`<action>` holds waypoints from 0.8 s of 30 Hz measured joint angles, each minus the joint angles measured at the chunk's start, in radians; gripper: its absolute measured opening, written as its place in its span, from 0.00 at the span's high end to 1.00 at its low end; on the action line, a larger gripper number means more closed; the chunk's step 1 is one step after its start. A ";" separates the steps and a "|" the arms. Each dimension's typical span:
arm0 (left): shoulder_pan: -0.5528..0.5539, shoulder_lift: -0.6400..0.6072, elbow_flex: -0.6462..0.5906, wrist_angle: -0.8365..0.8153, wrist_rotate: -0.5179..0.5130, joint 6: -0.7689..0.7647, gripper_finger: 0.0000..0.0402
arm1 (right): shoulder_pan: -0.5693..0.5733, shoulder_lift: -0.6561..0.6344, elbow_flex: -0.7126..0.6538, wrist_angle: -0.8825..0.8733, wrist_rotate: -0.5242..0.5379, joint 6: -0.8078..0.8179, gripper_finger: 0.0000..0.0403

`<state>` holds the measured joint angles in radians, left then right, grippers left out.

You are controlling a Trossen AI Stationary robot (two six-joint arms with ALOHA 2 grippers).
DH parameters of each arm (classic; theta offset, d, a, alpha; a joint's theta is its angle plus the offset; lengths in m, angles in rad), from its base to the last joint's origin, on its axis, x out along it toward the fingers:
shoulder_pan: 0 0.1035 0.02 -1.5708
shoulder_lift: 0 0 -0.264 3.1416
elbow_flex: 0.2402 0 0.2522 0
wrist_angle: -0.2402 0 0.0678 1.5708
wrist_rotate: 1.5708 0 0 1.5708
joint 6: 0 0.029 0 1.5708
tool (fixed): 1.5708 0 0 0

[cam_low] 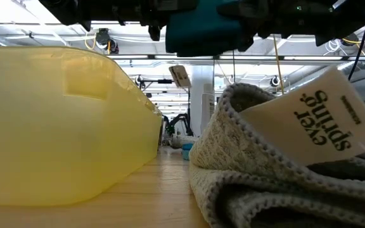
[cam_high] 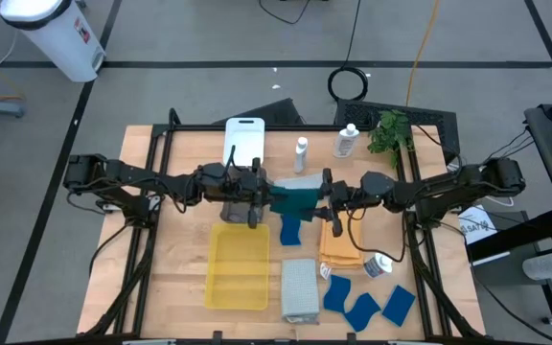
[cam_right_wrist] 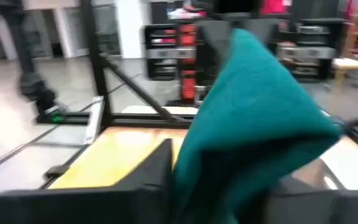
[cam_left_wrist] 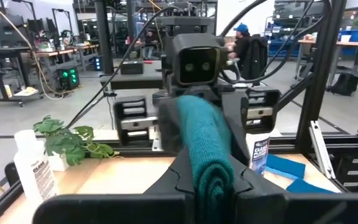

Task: Pick & Place Kitchen Items
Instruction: Put the green towel into the yellow bin

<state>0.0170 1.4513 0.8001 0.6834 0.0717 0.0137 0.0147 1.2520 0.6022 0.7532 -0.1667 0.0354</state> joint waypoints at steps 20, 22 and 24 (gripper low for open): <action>-0.032 -0.203 0.139 -0.397 -0.049 -0.033 0.55 | 0.001 0.004 0.000 -0.024 -0.052 -0.081 1.00; -0.025 -0.212 0.195 -0.457 -0.046 -0.056 0.49 | 0.001 0.004 0.001 -0.026 -0.051 -0.081 1.00; -0.006 -0.207 0.280 -0.604 -0.006 -0.090 0.44 | 0.001 0.005 0.019 -0.053 -0.051 -0.082 1.00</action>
<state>0.0106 1.2441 1.0799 0.0798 0.0656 -0.0767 0.0159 1.2566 0.6212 0.7004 -0.2176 -0.0463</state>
